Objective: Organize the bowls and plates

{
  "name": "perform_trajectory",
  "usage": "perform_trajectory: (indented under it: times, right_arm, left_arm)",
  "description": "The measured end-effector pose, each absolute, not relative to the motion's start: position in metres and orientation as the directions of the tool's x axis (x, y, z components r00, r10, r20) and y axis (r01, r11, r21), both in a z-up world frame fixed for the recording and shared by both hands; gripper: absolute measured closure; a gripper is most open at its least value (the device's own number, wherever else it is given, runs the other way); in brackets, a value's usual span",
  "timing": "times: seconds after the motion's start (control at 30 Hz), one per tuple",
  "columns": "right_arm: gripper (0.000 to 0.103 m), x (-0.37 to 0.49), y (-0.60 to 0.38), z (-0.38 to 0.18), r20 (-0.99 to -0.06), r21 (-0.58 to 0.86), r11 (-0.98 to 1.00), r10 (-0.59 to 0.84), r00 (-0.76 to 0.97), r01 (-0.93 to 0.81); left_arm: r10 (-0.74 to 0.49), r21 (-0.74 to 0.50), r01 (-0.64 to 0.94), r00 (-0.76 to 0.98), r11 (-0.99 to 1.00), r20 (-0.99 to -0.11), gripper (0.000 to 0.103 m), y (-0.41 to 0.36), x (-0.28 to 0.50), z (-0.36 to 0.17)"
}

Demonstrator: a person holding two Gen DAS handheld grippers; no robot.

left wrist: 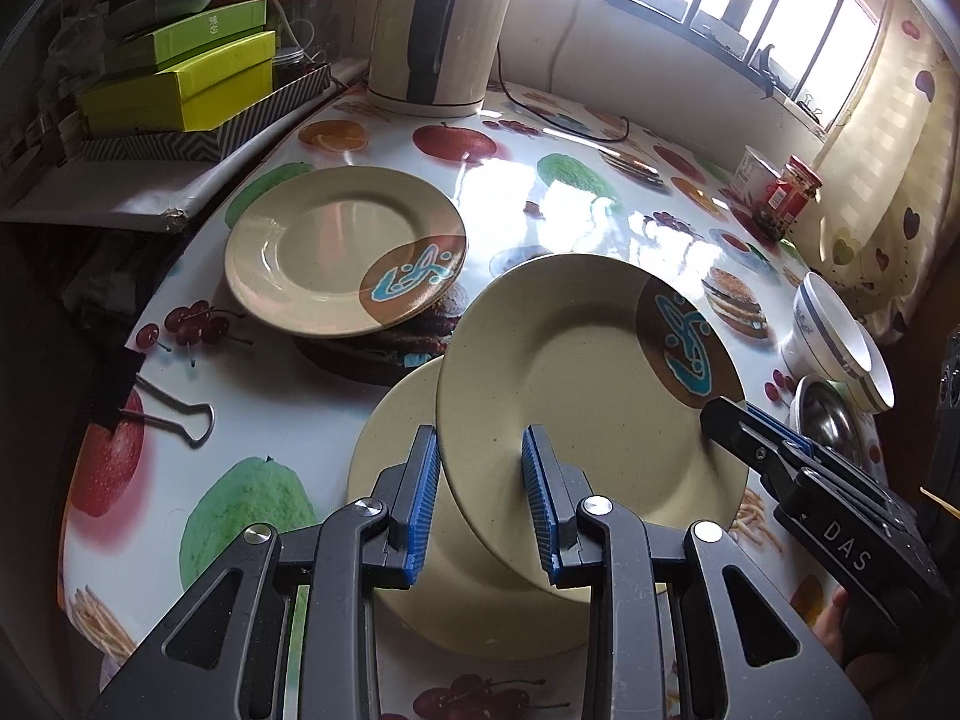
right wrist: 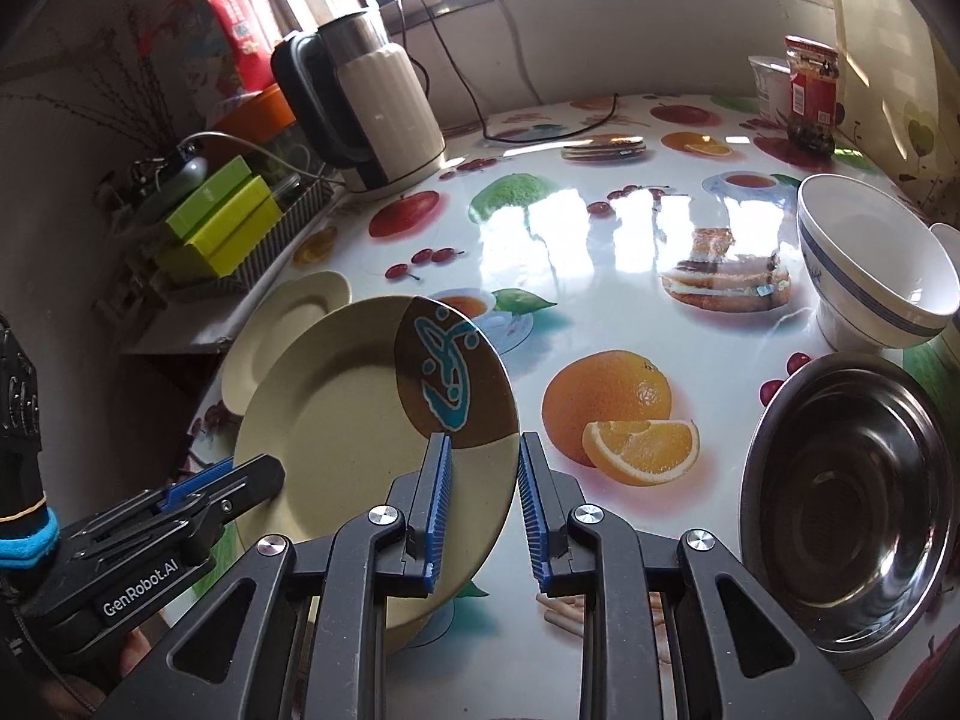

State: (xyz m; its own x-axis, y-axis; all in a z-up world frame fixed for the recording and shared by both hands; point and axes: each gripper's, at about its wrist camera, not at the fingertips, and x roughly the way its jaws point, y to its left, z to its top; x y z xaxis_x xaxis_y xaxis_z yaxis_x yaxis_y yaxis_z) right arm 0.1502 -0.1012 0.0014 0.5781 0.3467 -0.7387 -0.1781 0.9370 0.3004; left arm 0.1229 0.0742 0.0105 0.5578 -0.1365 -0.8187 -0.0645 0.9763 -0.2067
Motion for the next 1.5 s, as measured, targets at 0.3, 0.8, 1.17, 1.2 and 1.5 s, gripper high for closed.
perform_trajectory:
  times: [0.3, 0.8, 1.17, 1.2, 1.5]
  right_arm:
    - [0.081, 0.138, -0.088, -0.007, -0.748, 0.295, 0.932, 0.362, 0.556, -0.211]
    - [0.081, 0.132, -0.069, -0.017, -0.77, 0.277, 0.929, 0.368, 0.521, -0.246]
    - [0.078, 0.131, -0.065, -0.019, -0.775, 0.248, 0.934, 0.35, 0.526, -0.255]
    - [0.078, 0.131, -0.065, -0.018, -0.775, 0.241, 0.936, 0.345, 0.53, -0.257]
    - [0.077, 0.131, -0.063, -0.018, -0.774, 0.223, 0.939, 0.334, 0.537, -0.262]
  left_arm:
    - [-0.113, -0.201, -0.104, 0.547, 0.974, -0.829, 0.074, 0.085, 0.106, 0.002]
    - [-0.097, -0.2, -0.142, 0.528, 0.97, -0.844, 0.073, 0.099, 0.092, -0.009]
    - [-0.096, -0.197, -0.144, 0.52, 0.97, -0.849, 0.073, 0.097, 0.093, -0.012]
    - [-0.096, -0.198, -0.145, 0.519, 0.97, -0.849, 0.073, 0.097, 0.093, -0.012]
    - [-0.105, -0.211, -0.146, 0.523, 0.967, -0.846, 0.073, 0.098, 0.093, -0.011]
